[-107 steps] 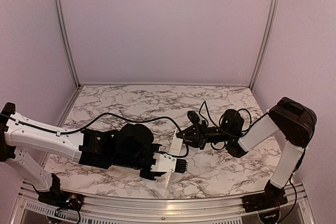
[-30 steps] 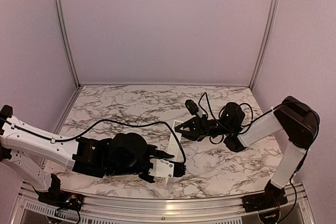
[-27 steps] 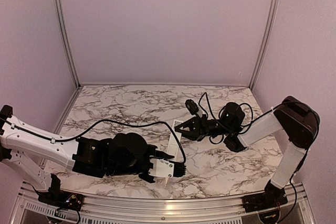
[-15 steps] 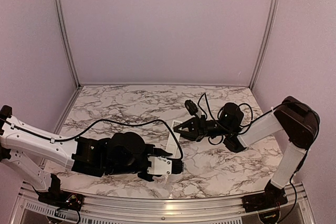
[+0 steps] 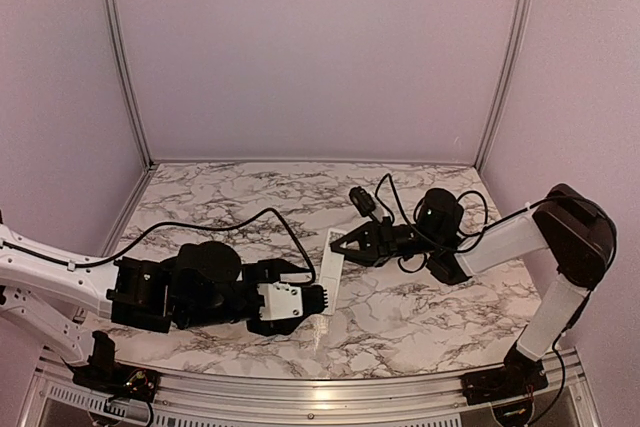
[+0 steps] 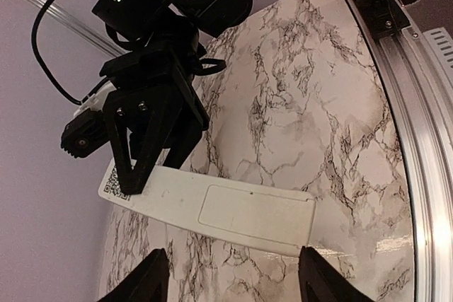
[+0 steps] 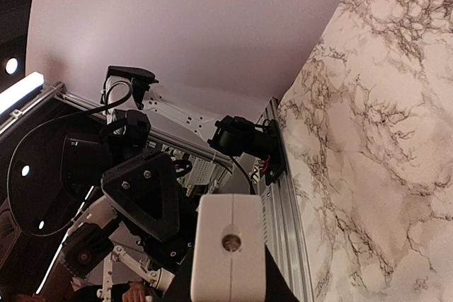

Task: Load the batteries into the remote control
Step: Press the battery cover on the remote control, then pass from the right arm to the left

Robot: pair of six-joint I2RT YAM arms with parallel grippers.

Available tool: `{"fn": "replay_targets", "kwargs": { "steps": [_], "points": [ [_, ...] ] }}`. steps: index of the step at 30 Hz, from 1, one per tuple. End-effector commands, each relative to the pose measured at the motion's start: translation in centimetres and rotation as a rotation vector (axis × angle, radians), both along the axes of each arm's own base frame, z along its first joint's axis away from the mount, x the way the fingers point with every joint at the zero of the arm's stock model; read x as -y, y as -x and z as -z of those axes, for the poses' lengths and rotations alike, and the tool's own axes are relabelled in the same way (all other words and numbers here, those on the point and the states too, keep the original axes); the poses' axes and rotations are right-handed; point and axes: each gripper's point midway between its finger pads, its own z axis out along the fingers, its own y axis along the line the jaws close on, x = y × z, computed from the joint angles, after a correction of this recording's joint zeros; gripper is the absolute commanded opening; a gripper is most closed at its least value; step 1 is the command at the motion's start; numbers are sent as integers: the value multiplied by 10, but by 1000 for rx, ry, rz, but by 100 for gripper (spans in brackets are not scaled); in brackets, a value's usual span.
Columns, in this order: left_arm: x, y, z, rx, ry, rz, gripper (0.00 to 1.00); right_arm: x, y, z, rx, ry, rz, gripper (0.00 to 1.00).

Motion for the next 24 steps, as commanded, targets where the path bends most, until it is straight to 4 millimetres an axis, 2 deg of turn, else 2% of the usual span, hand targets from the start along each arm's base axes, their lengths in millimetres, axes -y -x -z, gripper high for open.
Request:
{"fn": "replay_targets", "kwargs": {
  "steps": [1,2,3,5,9,13,16,19,24],
  "points": [
    [-19,-18,-51,-47,246,-148,78,6,-2,-28,109,-48,-8,0],
    [-27,-23,-62,-62,307,-191,91,6,-3,-33,131,-50,-4,0],
    [-32,-26,-71,-97,366,-214,98,6,-4,-36,157,-48,-2,0],
    [-41,-29,-86,-185,467,-234,99,5,-7,-43,230,-35,8,0],
    [-48,-44,-93,-353,556,-295,99,6,-10,-57,324,-6,41,0],
    [-47,-60,-98,-471,638,-357,99,6,-31,-60,377,93,149,0],
    [-39,-71,-94,-512,659,-428,94,7,-48,-60,379,160,230,0],
    [-25,-80,-77,-516,614,-504,86,7,-57,-63,372,178,283,0],
    [-5,-86,-59,-462,587,-595,85,9,-69,-62,364,222,355,0]
  ]
}}
